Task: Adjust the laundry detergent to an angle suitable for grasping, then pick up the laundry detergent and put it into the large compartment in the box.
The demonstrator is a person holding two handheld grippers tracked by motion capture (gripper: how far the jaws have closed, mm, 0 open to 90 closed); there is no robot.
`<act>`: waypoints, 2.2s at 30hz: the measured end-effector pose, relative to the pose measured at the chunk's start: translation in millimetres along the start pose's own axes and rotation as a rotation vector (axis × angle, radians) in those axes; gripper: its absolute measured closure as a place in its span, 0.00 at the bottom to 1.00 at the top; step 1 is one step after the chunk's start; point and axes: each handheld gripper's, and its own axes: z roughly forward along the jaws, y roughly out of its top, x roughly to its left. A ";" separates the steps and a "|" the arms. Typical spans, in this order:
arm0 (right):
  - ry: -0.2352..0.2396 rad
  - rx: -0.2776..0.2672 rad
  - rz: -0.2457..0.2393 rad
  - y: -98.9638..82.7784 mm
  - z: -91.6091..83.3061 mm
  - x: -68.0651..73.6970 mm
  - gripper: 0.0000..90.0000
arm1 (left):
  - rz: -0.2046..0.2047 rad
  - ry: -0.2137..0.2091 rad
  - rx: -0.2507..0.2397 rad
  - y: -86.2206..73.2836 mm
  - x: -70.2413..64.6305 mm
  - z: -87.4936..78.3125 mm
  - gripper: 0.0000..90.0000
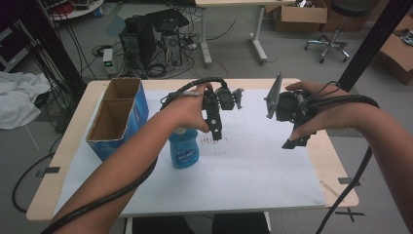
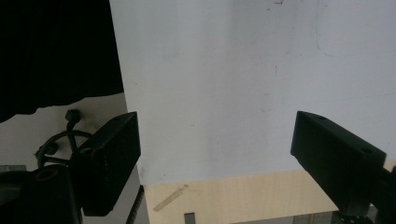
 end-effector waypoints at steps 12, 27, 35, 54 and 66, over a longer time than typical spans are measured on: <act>-0.008 -0.016 0.002 -5.4 -3.2 -0.7 0.18 | -0.014 -0.002 -0.005 -0.3 0.2 -3.4 0.00; -0.014 -0.008 -0.006 3.6 -1.4 -3.0 0.18 | -0.026 0.013 -0.025 -12.7 3.0 -11.5 0.00; -0.011 -0.008 0.006 -0.5 1.6 -1.7 0.18 | -0.021 0.019 -0.039 -9.1 -0.7 -16.5 0.00; -0.017 -0.024 -0.037 -0.9 3.9 0.2 0.18 | -0.095 0.067 -0.027 -25.1 -13.5 -51.7 0.00; -0.018 -0.038 -0.065 3.4 8.8 1.5 0.18 | -0.186 0.067 0.020 -51.4 -17.8 -54.7 0.00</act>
